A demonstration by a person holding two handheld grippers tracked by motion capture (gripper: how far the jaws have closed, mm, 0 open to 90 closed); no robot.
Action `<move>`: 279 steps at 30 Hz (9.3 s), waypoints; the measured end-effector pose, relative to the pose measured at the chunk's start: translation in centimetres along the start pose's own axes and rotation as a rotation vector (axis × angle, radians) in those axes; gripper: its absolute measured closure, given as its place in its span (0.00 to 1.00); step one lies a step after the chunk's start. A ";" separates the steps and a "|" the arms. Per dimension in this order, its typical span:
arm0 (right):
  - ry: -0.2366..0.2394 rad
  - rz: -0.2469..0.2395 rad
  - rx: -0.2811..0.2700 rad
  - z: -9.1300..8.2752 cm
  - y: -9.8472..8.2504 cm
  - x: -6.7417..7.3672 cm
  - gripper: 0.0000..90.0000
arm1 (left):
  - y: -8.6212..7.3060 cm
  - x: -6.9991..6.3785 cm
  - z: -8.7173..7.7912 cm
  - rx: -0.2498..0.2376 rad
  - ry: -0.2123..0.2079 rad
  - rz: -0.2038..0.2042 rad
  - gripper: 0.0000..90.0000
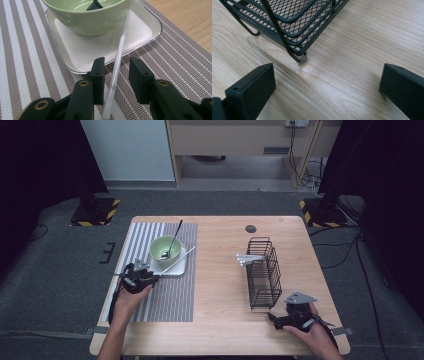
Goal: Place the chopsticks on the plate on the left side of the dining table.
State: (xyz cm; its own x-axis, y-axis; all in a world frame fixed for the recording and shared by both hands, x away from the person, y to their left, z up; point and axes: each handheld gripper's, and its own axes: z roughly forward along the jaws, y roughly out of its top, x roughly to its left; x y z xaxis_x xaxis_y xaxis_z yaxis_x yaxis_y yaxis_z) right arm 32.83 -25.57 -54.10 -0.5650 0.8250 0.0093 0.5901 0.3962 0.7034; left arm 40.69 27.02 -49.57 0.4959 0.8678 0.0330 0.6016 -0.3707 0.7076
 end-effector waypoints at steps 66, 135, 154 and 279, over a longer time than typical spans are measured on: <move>-0.004 0.005 -0.001 0.0 0.0 0.1 0.00 | 18.5 -14.2 1.3 0.057 -0.157 0.205 0.15; -0.001 0.001 0.000 0.0 0.0 0.1 0.00 | 18.8 -16.8 -3.3 -0.127 -0.422 0.171 0.81; -0.001 0.001 0.000 0.0 0.0 0.0 0.00 | 20.2 -18.7 -1.9 -0.129 -0.357 0.228 0.84; 0.007 -0.001 0.000 0.0 0.0 0.0 0.00 | 21.5 -14.0 -4.4 -0.285 -0.419 0.120 0.92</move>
State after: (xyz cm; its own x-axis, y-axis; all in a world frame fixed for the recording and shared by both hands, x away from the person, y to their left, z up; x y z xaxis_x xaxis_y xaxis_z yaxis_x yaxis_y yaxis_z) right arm 32.83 -25.58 -54.10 -0.5694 0.8220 0.0133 0.5894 0.3969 0.7036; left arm 43.97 8.39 -31.68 0.7940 0.5963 -0.1182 0.3597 -0.3042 0.8821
